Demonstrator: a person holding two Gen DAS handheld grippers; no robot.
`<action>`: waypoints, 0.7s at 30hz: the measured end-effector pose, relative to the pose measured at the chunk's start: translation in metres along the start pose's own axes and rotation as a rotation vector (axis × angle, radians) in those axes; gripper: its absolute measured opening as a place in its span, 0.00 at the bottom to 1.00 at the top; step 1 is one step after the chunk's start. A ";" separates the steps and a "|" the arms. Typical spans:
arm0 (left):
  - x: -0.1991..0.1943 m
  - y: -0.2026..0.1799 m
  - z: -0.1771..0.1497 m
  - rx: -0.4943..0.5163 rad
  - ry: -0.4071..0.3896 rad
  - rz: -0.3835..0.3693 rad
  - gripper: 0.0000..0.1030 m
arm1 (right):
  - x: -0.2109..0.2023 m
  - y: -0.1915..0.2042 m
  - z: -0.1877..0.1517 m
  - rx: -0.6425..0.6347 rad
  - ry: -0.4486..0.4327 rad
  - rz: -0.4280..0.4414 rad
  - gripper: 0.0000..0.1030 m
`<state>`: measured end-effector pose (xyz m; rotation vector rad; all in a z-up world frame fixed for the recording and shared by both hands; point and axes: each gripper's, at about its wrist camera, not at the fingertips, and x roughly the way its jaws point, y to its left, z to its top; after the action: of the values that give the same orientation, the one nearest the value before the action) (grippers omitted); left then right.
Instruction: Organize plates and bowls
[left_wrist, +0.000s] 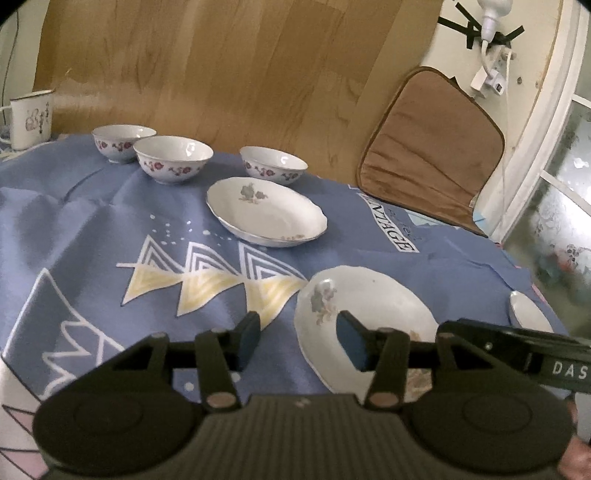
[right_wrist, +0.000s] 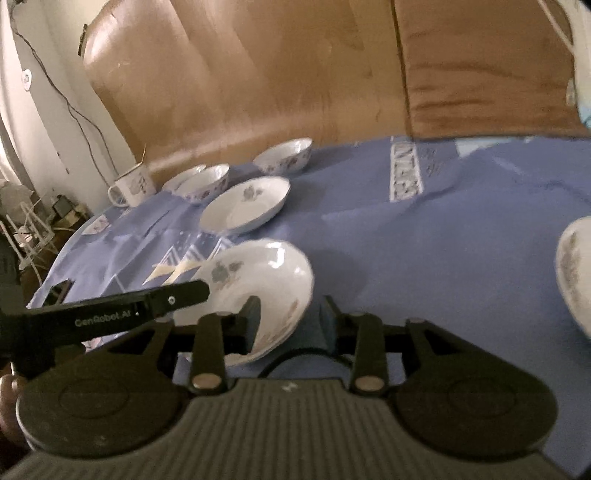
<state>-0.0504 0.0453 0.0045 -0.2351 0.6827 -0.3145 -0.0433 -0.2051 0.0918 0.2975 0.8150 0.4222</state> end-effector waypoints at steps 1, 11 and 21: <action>0.001 -0.001 0.000 -0.002 0.002 -0.006 0.42 | 0.000 0.001 0.000 -0.011 -0.009 -0.016 0.37; 0.004 -0.008 -0.001 0.018 0.019 -0.027 0.39 | 0.007 -0.002 -0.004 0.020 -0.021 -0.054 0.28; 0.005 -0.011 -0.006 0.051 0.003 -0.007 0.39 | 0.020 0.002 -0.008 0.010 0.003 -0.044 0.20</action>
<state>-0.0532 0.0328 0.0009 -0.1882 0.6757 -0.3390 -0.0380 -0.1930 0.0748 0.2879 0.8253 0.3778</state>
